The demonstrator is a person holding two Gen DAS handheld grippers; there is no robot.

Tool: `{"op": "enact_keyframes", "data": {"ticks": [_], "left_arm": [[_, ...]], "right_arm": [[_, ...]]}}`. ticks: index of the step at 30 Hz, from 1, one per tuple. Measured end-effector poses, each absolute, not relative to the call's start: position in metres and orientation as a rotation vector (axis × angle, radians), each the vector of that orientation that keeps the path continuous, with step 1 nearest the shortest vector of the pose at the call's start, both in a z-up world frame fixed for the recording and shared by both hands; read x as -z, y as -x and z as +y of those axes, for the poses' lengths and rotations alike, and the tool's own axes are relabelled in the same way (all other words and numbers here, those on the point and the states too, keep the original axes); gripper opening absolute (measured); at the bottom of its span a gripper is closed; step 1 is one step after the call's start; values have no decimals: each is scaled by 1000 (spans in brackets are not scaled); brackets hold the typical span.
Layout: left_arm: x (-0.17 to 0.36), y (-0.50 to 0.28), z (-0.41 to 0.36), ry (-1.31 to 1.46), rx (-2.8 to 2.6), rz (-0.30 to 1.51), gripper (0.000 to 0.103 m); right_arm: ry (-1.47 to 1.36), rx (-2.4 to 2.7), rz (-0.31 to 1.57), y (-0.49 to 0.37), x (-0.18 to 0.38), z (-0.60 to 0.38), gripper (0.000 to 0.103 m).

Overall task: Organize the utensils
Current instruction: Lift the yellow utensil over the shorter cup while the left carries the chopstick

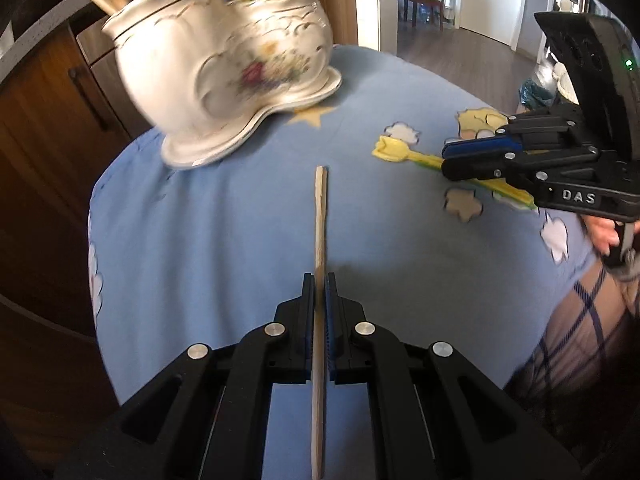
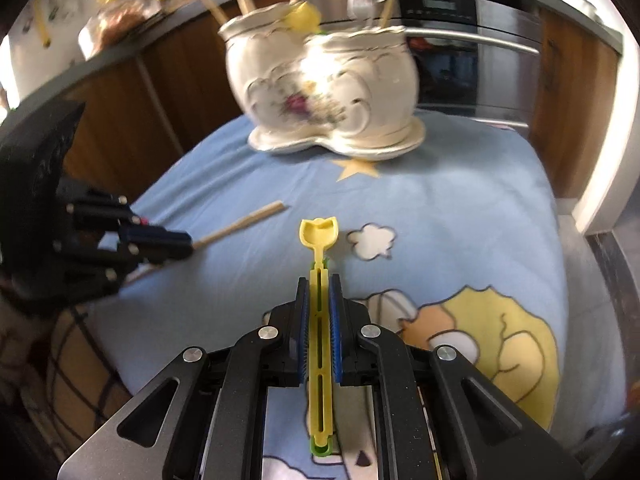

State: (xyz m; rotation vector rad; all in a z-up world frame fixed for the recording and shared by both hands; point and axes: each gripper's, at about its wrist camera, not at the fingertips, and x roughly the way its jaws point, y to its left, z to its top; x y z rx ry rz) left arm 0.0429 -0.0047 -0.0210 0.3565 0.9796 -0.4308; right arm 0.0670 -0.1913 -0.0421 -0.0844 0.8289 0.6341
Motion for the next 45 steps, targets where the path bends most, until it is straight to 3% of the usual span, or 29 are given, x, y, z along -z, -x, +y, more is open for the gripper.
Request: {"op": "enact_keyframes", "data": {"ticks": [5, 7, 11, 23, 26, 30, 33, 45], "left_arm": [[20, -37, 9, -327, 413, 990, 5], [21, -36, 11, -312, 409, 989, 6], [24, -37, 11, -278, 401, 983, 7], [25, -41, 11, -253, 410, 963, 10], [25, -41, 13, -236, 418, 947, 10], [27, -40, 15, -208, 424, 917, 10], [27, -40, 17, -191, 431, 900, 6], [-36, -31, 45, -123, 460, 596, 6]], "right_arm": [[112, -621, 835, -66, 44, -187, 16], [114, -610, 831, -65, 43, -186, 23], [123, -580, 825, -67, 44, -184, 25], [164, -554, 816, -67, 45, -173, 25], [172, -553, 813, -66, 45, -170, 22], [169, -557, 804, -67, 46, -167, 11], [162, -546, 790, -66, 45, -167, 11], [-59, -581, 494, -72, -32, -192, 11]]}}
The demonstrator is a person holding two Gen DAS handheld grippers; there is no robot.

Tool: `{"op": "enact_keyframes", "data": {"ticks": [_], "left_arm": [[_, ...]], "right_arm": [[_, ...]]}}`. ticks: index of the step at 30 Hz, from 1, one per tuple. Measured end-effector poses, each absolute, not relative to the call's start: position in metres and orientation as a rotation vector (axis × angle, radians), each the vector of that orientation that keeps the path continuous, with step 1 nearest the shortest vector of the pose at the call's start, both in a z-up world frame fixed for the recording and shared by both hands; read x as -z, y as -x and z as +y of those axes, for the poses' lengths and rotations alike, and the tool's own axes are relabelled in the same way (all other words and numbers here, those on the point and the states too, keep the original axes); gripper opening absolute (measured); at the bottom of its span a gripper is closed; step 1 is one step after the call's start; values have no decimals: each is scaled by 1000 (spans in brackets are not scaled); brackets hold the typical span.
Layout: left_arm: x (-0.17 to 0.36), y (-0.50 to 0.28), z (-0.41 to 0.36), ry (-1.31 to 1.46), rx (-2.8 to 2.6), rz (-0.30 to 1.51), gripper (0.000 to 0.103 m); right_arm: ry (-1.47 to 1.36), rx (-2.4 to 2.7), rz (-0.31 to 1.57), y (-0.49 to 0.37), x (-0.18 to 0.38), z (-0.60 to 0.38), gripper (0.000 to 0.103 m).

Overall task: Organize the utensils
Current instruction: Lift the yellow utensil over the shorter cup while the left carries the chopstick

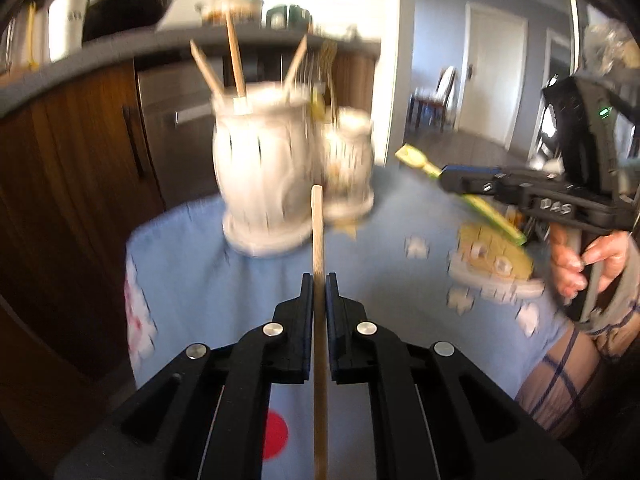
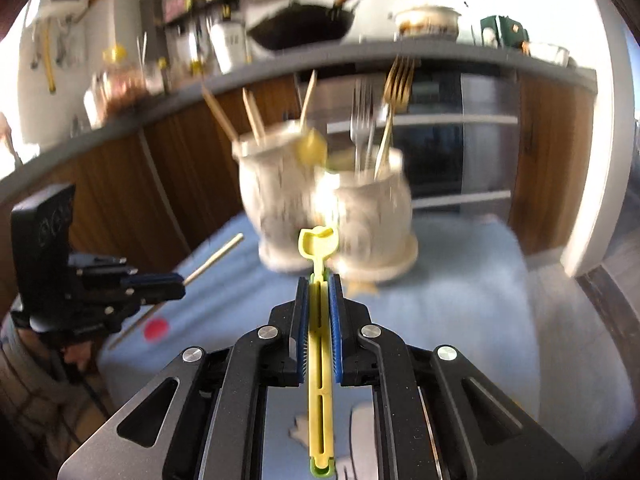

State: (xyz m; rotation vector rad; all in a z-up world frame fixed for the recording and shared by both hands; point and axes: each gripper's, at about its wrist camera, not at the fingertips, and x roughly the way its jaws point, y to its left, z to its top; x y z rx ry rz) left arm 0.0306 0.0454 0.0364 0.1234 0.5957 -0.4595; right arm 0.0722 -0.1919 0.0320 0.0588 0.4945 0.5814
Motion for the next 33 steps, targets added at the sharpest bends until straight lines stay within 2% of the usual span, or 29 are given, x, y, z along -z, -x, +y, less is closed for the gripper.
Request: {"op": "enact_keyframes", "data": {"ticks": [9, 13, 18, 33], "left_arm": [[-101, -58, 52, 38, 500, 293, 6], [-121, -89, 49, 106, 501, 238, 6], [-130, -123, 40, 174, 506, 185, 6], [-132, -172, 35, 141, 367, 41, 6]], "right_arm": [[-249, -598, 336, -122, -79, -201, 11], [-318, -611, 317, -154, -85, -201, 11], [-410, -639, 276, -185, -85, -197, 11], [-335, -587, 227, -224, -67, -167, 11]]}}
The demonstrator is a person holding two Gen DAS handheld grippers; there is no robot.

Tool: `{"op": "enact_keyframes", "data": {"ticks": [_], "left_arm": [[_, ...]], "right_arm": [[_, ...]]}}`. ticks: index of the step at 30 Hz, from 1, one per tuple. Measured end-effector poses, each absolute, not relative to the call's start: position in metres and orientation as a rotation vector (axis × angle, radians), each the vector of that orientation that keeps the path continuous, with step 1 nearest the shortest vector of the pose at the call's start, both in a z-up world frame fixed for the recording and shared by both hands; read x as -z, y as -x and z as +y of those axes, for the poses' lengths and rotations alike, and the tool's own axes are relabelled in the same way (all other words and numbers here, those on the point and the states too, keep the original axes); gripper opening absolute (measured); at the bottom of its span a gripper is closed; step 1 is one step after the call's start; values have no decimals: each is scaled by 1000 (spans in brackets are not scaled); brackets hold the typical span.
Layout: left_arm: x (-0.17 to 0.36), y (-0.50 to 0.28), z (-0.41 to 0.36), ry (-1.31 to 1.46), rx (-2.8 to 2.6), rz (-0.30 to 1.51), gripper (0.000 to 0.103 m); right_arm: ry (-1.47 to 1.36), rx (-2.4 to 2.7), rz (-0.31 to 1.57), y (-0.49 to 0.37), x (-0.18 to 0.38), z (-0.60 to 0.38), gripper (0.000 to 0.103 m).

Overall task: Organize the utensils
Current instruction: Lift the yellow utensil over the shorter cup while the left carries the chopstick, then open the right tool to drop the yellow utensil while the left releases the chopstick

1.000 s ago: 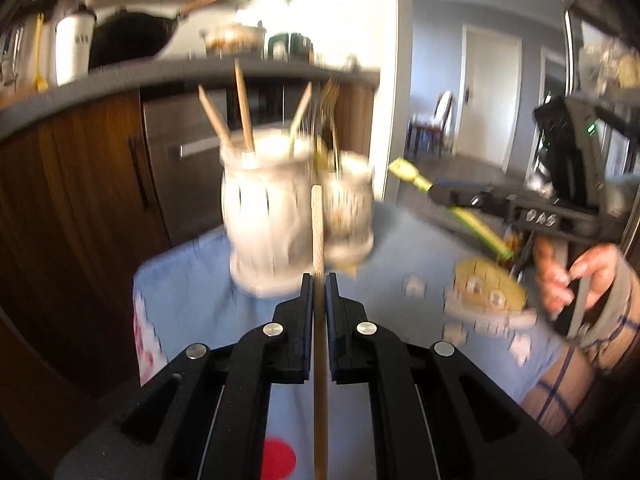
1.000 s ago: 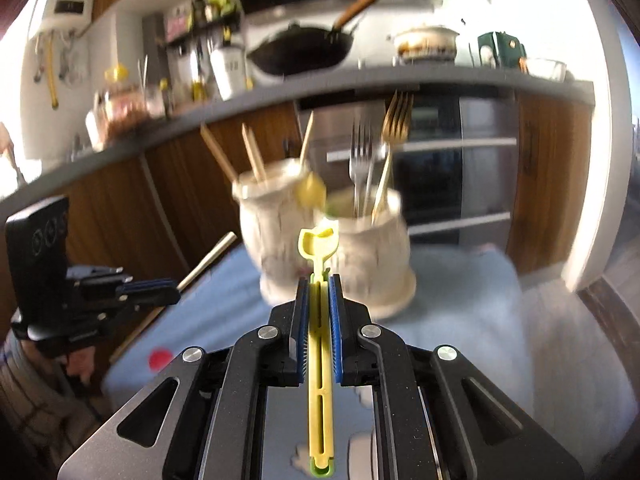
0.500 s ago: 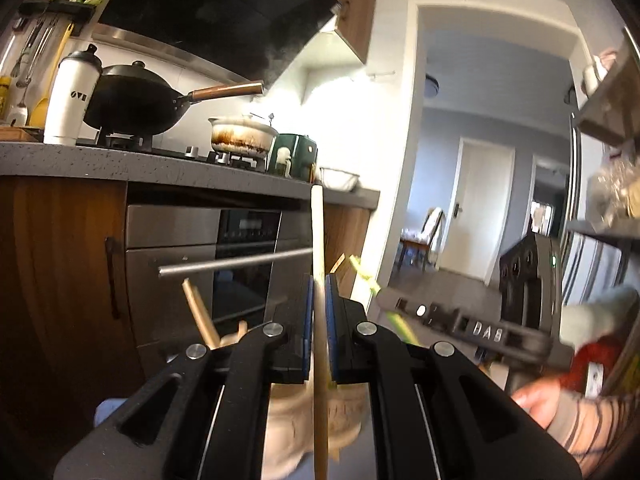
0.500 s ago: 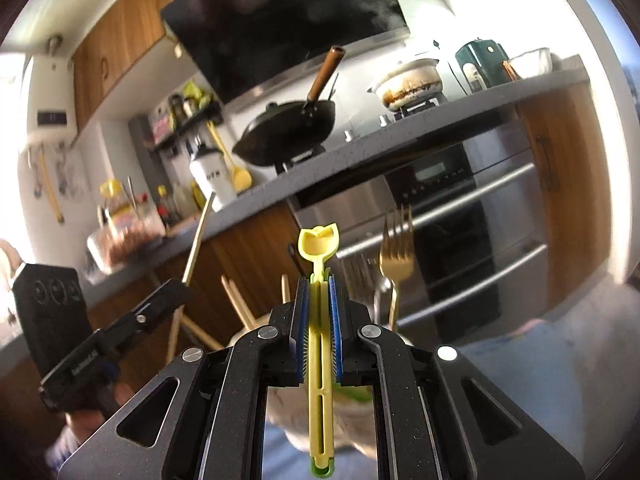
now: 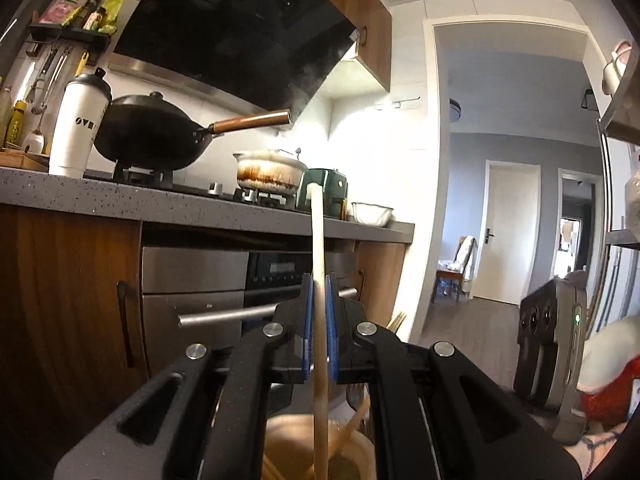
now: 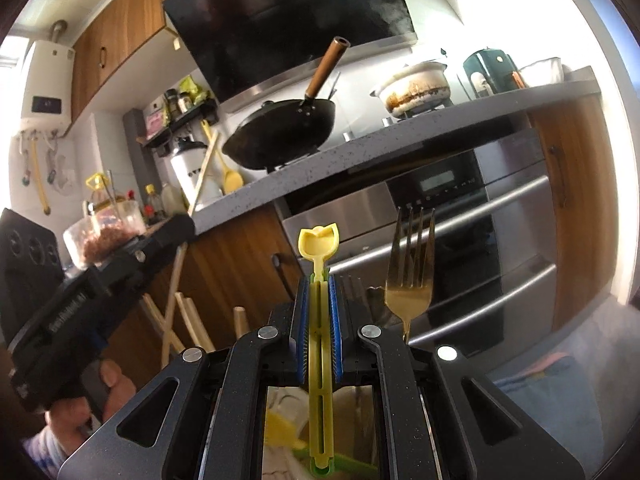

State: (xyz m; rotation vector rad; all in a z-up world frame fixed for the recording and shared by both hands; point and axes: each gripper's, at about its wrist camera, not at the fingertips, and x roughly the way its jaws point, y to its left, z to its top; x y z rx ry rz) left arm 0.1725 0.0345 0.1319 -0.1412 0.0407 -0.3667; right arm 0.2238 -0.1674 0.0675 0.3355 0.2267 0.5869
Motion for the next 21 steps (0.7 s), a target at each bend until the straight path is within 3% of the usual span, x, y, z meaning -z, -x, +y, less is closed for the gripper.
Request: {"op": "enact_keyframes", "data": {"ticks": [7, 21], "left_arm": [[-120, -165, 17, 65, 346, -16, 6], [-96, -122, 38, 51, 364, 82, 6]], "right_arm": [[-256, -538, 171, -215, -58, -155, 11], [-166, -500, 201, -188, -56, -163, 11]]}}
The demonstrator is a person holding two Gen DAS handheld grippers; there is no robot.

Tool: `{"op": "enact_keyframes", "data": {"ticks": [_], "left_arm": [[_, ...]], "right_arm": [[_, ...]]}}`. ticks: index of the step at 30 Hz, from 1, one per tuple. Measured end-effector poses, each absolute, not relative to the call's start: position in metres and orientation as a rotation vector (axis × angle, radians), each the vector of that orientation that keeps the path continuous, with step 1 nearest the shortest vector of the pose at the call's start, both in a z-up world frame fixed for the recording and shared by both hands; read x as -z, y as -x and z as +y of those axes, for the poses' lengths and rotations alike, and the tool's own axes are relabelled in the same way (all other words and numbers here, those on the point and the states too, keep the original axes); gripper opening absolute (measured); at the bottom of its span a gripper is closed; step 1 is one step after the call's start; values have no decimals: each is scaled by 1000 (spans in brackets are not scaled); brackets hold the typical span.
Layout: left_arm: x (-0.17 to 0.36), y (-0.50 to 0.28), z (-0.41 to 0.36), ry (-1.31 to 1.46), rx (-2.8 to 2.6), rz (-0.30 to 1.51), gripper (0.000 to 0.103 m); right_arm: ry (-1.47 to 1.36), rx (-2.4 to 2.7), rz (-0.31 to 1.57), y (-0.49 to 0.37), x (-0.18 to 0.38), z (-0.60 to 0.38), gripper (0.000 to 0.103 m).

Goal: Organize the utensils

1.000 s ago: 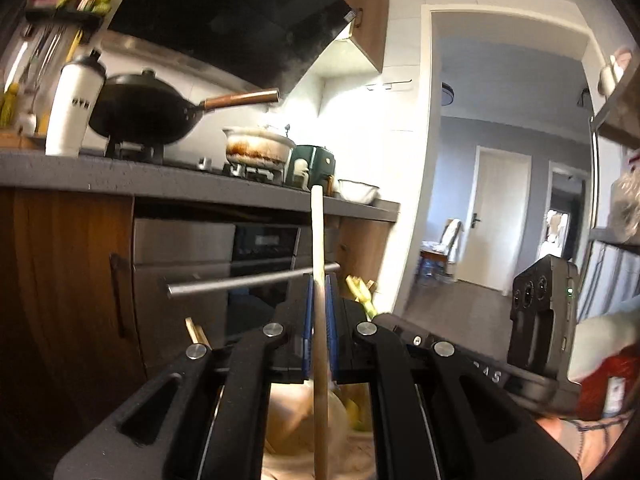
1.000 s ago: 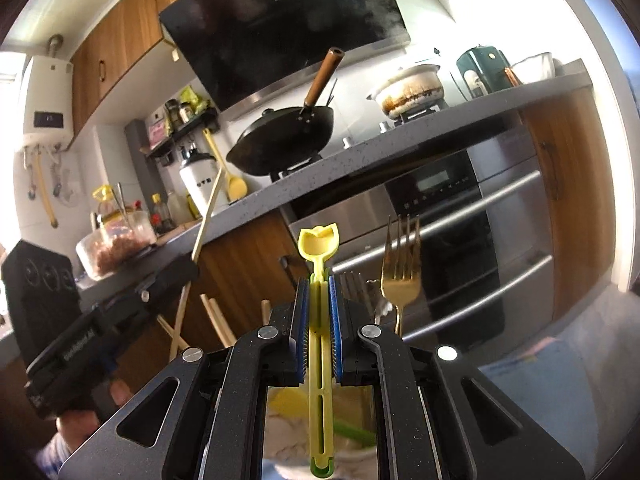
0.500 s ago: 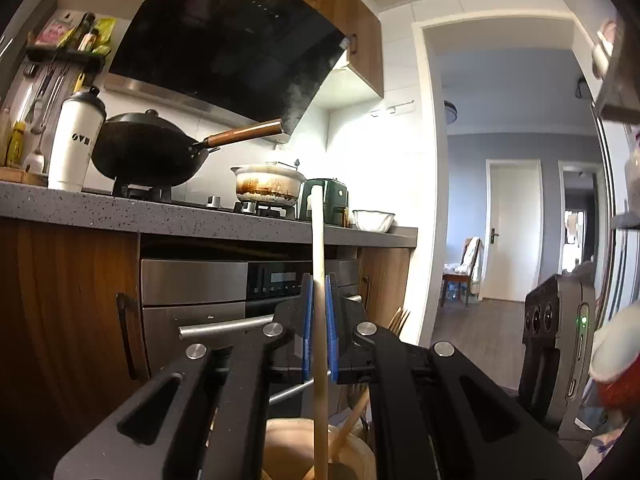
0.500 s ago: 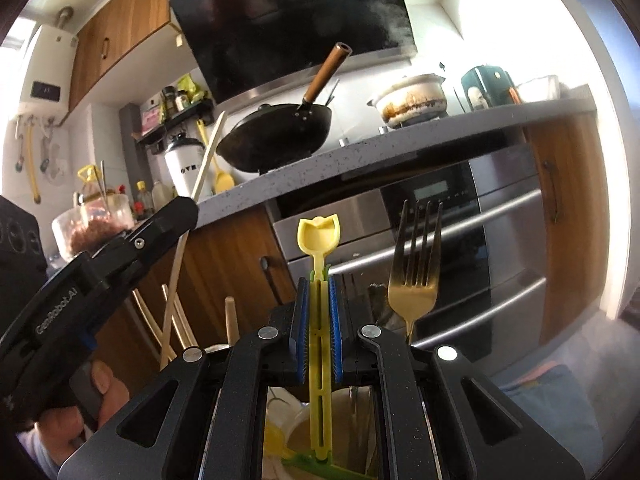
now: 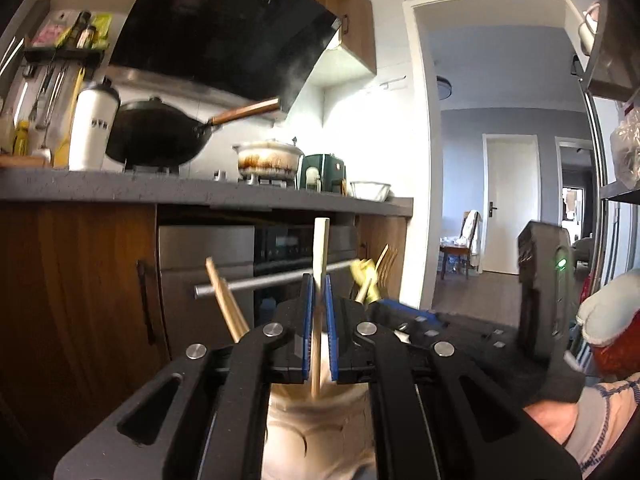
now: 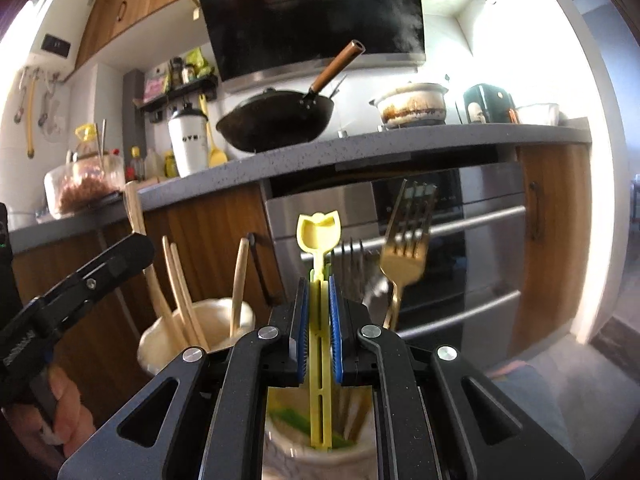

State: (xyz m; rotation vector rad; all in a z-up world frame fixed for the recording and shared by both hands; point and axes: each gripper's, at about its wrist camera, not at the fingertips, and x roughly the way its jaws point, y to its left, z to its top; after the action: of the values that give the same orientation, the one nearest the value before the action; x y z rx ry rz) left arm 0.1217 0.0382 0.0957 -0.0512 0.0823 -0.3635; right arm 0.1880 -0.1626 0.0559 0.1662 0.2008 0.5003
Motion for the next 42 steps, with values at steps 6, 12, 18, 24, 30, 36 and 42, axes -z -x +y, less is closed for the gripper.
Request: {"op": "enact_keyframes", "data": {"ticks": [6, 12, 18, 24, 30, 36, 42], "left_arm": [[-89, -120, 46, 82, 368, 112, 6], [-87, -120, 52, 107, 371, 114, 6], [-85, -121, 49, 83, 373, 120, 6], [-83, -125, 47, 78, 372, 146, 6], [-82, -117, 43, 47, 354, 143, 31], [-82, -100, 49, 47, 308, 120, 75], [-74, -76, 49, -3, 264, 148, 91]], "right_arm": [[-246, -497, 215, -174, -48, -184, 11], [-263, -492, 208, -174, -49, -188, 11], [-202, -434, 210, -164, -50, -188, 11], [-221, -429, 343, -182, -34, -188, 13], [-233, -418, 329, -176, -35, -193, 40], [-259, -408, 322, -160, -35, -205, 68], [-217, -393, 305, -130, -38, -209, 92]]}}
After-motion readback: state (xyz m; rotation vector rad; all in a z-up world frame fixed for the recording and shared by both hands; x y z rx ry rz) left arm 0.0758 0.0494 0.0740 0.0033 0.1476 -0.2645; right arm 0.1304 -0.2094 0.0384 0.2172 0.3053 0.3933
